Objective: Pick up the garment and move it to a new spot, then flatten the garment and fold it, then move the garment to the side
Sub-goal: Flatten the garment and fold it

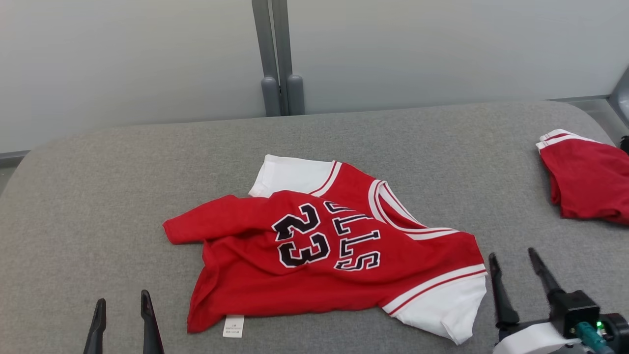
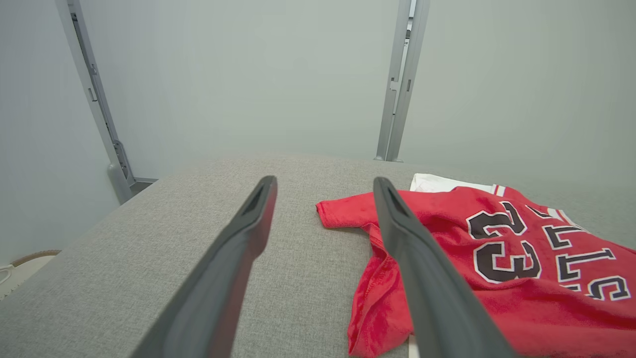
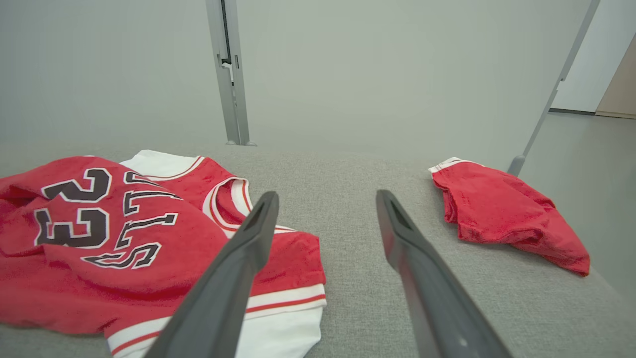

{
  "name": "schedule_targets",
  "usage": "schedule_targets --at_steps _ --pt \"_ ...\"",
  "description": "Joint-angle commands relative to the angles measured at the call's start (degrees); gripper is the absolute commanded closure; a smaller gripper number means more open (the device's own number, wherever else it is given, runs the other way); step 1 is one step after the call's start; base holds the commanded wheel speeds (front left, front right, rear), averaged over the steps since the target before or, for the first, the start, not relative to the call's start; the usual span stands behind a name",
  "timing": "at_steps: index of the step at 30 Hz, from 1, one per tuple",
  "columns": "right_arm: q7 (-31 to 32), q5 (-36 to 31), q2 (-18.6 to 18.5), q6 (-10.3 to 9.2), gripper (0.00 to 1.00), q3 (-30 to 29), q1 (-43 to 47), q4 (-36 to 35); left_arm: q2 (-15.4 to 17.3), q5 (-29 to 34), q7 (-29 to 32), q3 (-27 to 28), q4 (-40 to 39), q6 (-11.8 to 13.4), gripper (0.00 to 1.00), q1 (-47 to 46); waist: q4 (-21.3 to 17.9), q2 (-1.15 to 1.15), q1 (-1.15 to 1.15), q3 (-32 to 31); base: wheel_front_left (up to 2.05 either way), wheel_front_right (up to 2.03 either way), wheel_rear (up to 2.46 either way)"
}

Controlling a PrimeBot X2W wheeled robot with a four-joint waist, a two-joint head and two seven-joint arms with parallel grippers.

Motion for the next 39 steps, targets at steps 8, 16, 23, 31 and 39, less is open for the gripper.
schedule_targets --at_steps 8,16,23,31,39 --pt "8.04 0.71 -1.39 -0.07 0.0 9.36 -0.6 10.69 -0.48 -0.06 -0.14 -0.96 0.18 -0.07 0.0 1.2 2.45 0.0 0.0 1.02 0.0 0.0 0.0" --pt "11.3 1.21 -2.18 -0.07 0.0 10.49 -0.35 14.77 -0.47 -1.33 -0.14 -2.17 0.67 0.91 0.0 0.66 3.04 0.0 0.0 1.83 0.0 0.0 0.0" --pt "11.9 1.43 -1.92 -0.07 0.63 9.88 -1.34 15.35 -0.48 -1.76 -0.14 -2.18 0.66 1.22 0.0 0.06 2.48 0.0 0.0 2.62 0.0 0.0 0.0" --pt "14.63 2.23 -2.07 -0.07 1.0 4.35 1.54 10.32 -0.48 -2.44 -0.15 -2.1 0.75 1.37 0.0 -0.28 0.08 0.0 0.0 3.0 0.0 0.0 0.0" --pt "17.9 1.25 -1.39 -0.07 0.0 -4.49 4.14 8.78 -0.47 -2.44 -0.09 -2.68 2.67 0.89 0.0 -0.61 -2.58 0.0 0.0 2.97 0.0 0.0 0.0"
